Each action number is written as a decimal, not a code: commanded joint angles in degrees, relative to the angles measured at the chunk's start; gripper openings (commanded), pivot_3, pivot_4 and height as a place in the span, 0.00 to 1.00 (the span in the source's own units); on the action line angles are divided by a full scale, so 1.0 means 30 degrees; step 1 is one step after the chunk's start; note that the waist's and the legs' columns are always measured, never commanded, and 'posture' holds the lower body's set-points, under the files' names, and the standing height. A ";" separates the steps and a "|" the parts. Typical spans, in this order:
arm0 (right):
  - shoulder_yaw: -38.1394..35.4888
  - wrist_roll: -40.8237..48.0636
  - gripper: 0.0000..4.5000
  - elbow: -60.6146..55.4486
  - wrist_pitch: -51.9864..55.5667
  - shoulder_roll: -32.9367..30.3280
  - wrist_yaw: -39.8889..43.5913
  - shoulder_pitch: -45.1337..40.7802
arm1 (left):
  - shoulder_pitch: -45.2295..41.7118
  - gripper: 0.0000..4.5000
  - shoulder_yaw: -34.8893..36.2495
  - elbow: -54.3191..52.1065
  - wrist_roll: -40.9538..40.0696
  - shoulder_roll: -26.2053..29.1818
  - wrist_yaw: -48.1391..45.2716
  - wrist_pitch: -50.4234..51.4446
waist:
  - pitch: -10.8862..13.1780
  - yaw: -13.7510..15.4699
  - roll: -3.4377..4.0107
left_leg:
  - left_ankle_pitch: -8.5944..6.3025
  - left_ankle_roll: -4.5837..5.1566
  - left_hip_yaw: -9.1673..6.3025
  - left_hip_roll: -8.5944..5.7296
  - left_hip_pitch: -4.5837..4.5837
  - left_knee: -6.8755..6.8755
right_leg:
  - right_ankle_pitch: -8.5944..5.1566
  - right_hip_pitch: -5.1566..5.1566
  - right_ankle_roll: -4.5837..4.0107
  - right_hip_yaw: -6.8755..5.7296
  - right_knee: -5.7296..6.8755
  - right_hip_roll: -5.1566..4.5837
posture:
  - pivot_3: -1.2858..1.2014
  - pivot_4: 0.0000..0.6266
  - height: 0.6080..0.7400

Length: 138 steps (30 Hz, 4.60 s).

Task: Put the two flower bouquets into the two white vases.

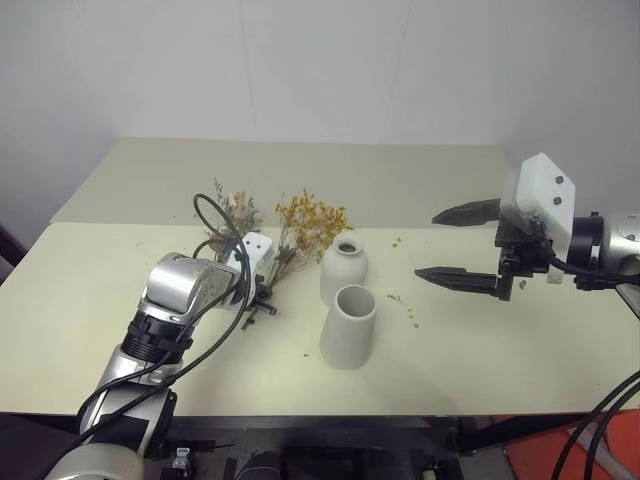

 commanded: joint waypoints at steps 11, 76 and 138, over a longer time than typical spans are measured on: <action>-0.1246 -0.0206 1.00 -0.0734 -0.0450 0.0676 -0.1130 0.0601 | 0.0711 0.00 0.5618 -0.1988 -0.0274 -0.0774 -0.1293 -1.1193 | 0.0000 0.0174 -0.0001 | 0.0000 0.0000 0.0007 -0.0005 -0.0015 0.0010 | 0.0025 0.0005 -0.0018 -0.0002 -0.0024 -0.0009 | 0.52 0.24 1.00; -0.3961 0.0601 1.00 -0.6277 0.1786 0.3298 -0.8732 0.5338 | -0.7464 0.00 0.4639 1.8593 -0.1064 -0.6063 -2.1742 -2.5817 | -0.0001 0.0031 -0.0003 | 0.0001 0.0006 -0.0011 -0.0005 -0.0064 0.0029 | 0.0004 0.0004 0.0055 -0.0014 -0.0050 0.0009 | 0.52 0.24 1.00; -0.2652 0.0306 1.00 -0.4991 0.1506 0.3473 -0.8366 0.4512 | -0.5811 0.99 0.2853 1.5097 0.0803 -0.1589 -2.4385 -2.6344 | -0.0001 -0.0025 -0.0001 | 0.0002 0.0007 -0.0014 0.0003 -0.0070 0.0034 | 0.0003 -0.0004 0.0061 -0.0017 -0.0041 0.0013 | 0.52 0.24 1.00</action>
